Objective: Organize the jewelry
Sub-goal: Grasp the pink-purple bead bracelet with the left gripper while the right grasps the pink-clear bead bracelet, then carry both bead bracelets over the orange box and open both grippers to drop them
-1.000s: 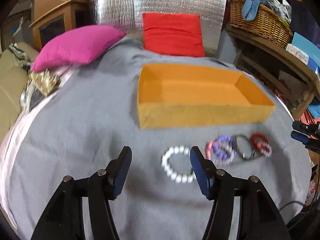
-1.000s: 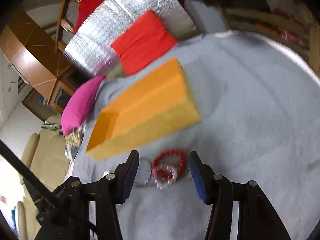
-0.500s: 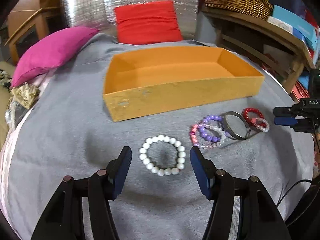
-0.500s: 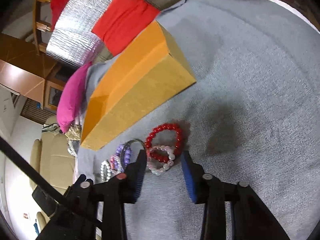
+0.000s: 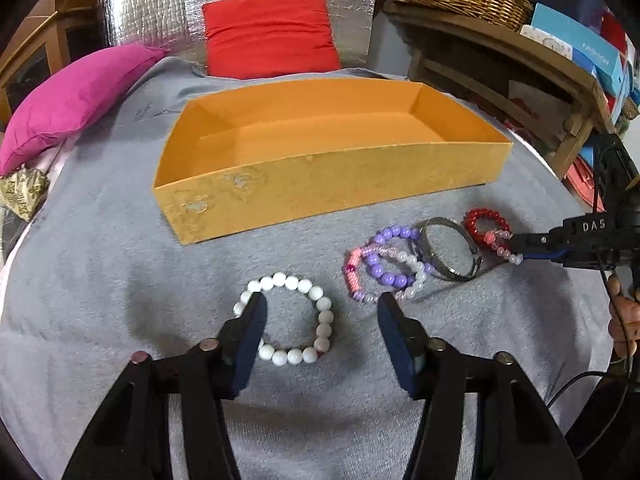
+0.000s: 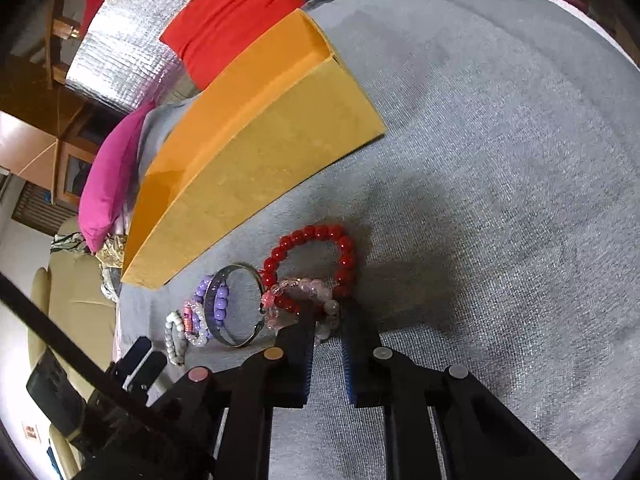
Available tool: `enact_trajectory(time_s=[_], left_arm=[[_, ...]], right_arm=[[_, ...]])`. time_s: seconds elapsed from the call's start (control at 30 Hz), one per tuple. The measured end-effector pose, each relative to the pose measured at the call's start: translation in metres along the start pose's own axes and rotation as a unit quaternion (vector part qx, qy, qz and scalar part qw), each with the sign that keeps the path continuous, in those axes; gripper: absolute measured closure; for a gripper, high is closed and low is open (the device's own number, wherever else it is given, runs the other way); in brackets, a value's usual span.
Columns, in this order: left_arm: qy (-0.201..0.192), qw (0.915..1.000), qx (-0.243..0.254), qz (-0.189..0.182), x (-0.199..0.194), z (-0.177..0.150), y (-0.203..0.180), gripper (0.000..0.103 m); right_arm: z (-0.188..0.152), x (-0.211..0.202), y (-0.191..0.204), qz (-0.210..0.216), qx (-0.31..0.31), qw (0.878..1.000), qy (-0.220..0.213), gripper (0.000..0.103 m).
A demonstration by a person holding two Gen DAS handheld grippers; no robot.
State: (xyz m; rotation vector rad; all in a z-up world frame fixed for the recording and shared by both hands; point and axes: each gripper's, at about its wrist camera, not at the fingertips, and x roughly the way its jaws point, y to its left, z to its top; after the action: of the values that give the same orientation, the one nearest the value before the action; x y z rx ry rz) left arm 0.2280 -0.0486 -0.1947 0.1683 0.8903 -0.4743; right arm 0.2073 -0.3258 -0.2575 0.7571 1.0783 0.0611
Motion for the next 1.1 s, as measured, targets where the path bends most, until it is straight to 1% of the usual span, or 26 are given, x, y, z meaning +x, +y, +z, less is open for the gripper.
enact_trajectory(time_s=[0.13,0.17,0.2,0.3,0.33,0.4,0.43,0.47,0.6,0.67,0.8,1.0,1.1], left_arm=[[0.001,0.9997,-0.002,-0.023,0.008,0.007,0.000,0.052],[0.002,0.9996,0.001,-0.028,0.011,0.009,-0.001,0.052],[0.003,0.9995,0.004,-0.031,0.013,0.010,-0.002,0.052],[0.009,0.9993,0.018,-0.033,0.024,0.015,-0.009,0.054],[0.012,0.9991,0.019,-0.035,0.027,0.016,-0.010,0.056],[0.019,0.9986,0.021,-0.045,0.035,0.018,-0.012,0.064],[0.023,0.9984,0.021,-0.049,0.038,0.019,-0.013,0.066],[0.027,0.9981,0.022,-0.051,0.042,0.020,-0.014,0.070],[0.035,0.9969,0.028,-0.065,0.047,0.021,-0.016,0.078],[0.038,0.9967,0.028,-0.066,0.048,0.021,-0.014,0.080],[0.050,0.9964,0.029,-0.062,0.051,0.017,-0.009,0.091],[0.049,0.9964,0.025,-0.064,0.047,0.012,-0.003,0.096],[0.046,0.9965,0.032,-0.062,0.044,0.011,-0.006,0.096]], right_arm=[[-0.002,-0.009,0.000,-0.002,-0.009,1.000,-0.004,0.091],[-0.002,-0.013,0.000,0.001,-0.010,1.000,-0.008,0.095],[-0.002,-0.017,-0.001,0.002,-0.012,1.000,-0.010,0.095],[0.001,-0.033,-0.007,0.013,-0.011,0.999,-0.033,0.095],[0.002,-0.037,-0.008,0.020,-0.009,0.999,-0.040,0.094],[0.004,-0.042,-0.009,0.029,-0.006,0.998,-0.048,0.094],[0.005,-0.043,-0.010,0.032,-0.004,0.998,-0.050,0.095],[0.006,-0.043,-0.010,0.037,0.000,0.998,-0.051,0.095],[0.007,-0.045,-0.010,0.048,0.004,0.998,-0.049,0.095],[0.007,-0.046,-0.008,0.051,0.003,0.997,-0.050,0.094],[0.007,-0.047,-0.008,0.055,0.002,0.997,-0.052,0.094],[0.006,-0.047,0.000,0.067,-0.004,0.996,-0.061,0.094],[0.005,-0.049,0.006,0.080,-0.010,0.994,-0.067,0.094]])
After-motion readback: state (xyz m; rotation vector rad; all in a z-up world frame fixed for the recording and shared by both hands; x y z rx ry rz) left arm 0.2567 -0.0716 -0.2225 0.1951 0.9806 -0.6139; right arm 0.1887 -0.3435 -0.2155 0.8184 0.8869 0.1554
